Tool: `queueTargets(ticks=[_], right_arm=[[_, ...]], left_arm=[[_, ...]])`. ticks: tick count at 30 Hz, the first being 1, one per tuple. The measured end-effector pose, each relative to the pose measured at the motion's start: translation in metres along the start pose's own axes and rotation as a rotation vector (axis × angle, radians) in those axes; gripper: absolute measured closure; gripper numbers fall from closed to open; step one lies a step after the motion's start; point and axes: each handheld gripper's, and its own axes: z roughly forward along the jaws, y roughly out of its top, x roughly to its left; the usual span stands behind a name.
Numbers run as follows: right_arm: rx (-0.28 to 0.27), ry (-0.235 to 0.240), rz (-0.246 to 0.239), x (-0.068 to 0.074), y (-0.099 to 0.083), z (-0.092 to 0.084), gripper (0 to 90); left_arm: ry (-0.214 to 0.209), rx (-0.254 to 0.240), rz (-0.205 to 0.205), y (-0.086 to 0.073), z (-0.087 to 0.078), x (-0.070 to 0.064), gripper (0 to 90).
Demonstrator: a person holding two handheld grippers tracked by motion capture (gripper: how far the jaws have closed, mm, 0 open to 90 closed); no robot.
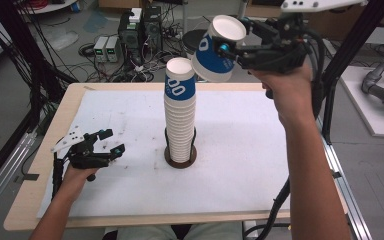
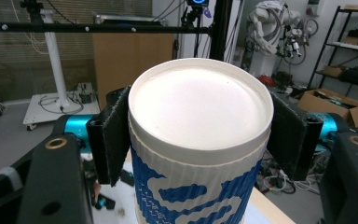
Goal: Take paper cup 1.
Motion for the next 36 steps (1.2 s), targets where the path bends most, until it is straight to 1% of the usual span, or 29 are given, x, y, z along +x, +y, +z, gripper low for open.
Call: queueTargets(ticks=[2,5,8,11,13,16,18,22,24,27,30,34,36], right_arm=[[0.010,-0.003,-0.002,0.001,-0.009,-0.008,30.7],[0.042,-0.004,0.002,0.002,-0.028,-0.017,30.8],[0.070,-0.005,0.015,0.002,-0.052,-0.023,30.9],[0.094,0.005,0.023,0.001,-0.080,-0.024,30.9],[0.125,0.011,0.037,-0.001,-0.100,-0.022,30.9],[0.156,0.028,0.068,-0.003,-0.129,-0.018,31.0],[0.159,0.045,0.086,-0.003,-0.146,-0.014,31.0],[0.178,0.064,0.088,0.001,-0.176,-0.004,31.0],[0.181,0.072,0.083,0.005,-0.189,0.001,31.0],[0.185,0.104,0.084,0.011,-0.208,0.011,30.9],[0.199,0.123,0.083,0.017,-0.225,0.020,30.9],[0.205,0.142,0.097,0.021,-0.242,0.029,30.9],[0.206,0.144,0.092,0.022,-0.247,0.031,30.9]], left_arm=[[-0.009,0.000,0.000,0.000,0.000,-0.001,14.3],[-0.023,0.001,0.001,-0.001,0.001,-0.002,14.2],[-0.044,0.000,0.010,-0.001,0.003,-0.005,14.2],[-0.070,-0.002,0.022,-0.001,0.004,-0.007,14.2],[-0.078,-0.003,0.015,-0.001,0.005,-0.009,14.2],[-0.092,-0.003,0.021,-0.001,0.006,-0.011,13.6],[-0.101,-0.003,0.028,-0.001,0.007,-0.012,13.6],[-0.115,0.011,0.042,-0.002,0.008,-0.017,13.6],[-0.125,0.019,0.050,-0.003,0.008,-0.020,13.6],[-0.139,0.025,0.065,-0.005,0.010,-0.025,13.6],[-0.155,0.030,0.074,-0.006,0.014,-0.030,13.7],[-0.177,0.039,0.090,-0.008,0.019,-0.037,13.8],[-0.186,0.042,0.097,-0.009,0.021,-0.040,13.8]])
